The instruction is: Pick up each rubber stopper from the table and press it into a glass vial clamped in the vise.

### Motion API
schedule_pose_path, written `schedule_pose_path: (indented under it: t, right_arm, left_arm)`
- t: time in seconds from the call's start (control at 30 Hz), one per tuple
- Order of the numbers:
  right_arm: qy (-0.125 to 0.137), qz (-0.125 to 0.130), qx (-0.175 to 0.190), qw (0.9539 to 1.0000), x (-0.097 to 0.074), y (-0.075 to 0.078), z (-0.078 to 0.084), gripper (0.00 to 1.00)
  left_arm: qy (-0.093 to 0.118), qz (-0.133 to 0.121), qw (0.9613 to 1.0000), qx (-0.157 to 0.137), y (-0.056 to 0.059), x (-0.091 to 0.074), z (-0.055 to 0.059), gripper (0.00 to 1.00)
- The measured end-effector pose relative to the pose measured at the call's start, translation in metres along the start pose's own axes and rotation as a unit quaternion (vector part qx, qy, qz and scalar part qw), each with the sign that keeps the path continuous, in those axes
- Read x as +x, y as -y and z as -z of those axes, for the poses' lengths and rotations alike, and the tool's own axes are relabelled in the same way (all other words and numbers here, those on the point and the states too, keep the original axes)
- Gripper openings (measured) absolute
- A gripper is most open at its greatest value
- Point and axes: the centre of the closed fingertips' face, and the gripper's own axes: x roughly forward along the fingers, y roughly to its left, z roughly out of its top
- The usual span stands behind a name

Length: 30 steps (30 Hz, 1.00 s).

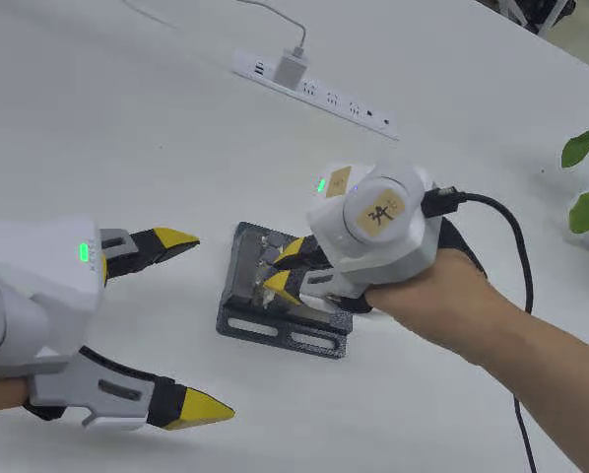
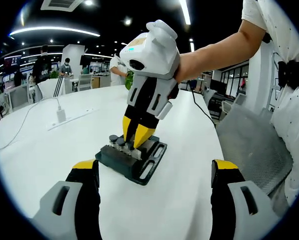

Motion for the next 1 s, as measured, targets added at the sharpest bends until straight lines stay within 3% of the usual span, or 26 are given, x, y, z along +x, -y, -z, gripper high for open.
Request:
schedule_pose_path:
  t: [0.27,0.63,1.0]
  right_arm:
    - [0.011,-0.001,0.015,0.9998,-0.002,0.001,-0.002,0.09]
    - [0.041,-0.003,0.045,0.9981,-0.024,0.010,-0.007,0.03]
    - [0.036,-0.027,0.049,0.9978,-0.014,0.004,-0.004,0.00]
  left_arm:
    - [-0.002,-0.001,1.0000,-0.001,0.001,-0.001,0.001,0.92]
    - [-0.004,0.000,1.0000,0.000,0.001,-0.002,0.002,0.92]
    - [-0.007,0.002,1.0000,0.000,0.001,-0.002,0.004,0.92]
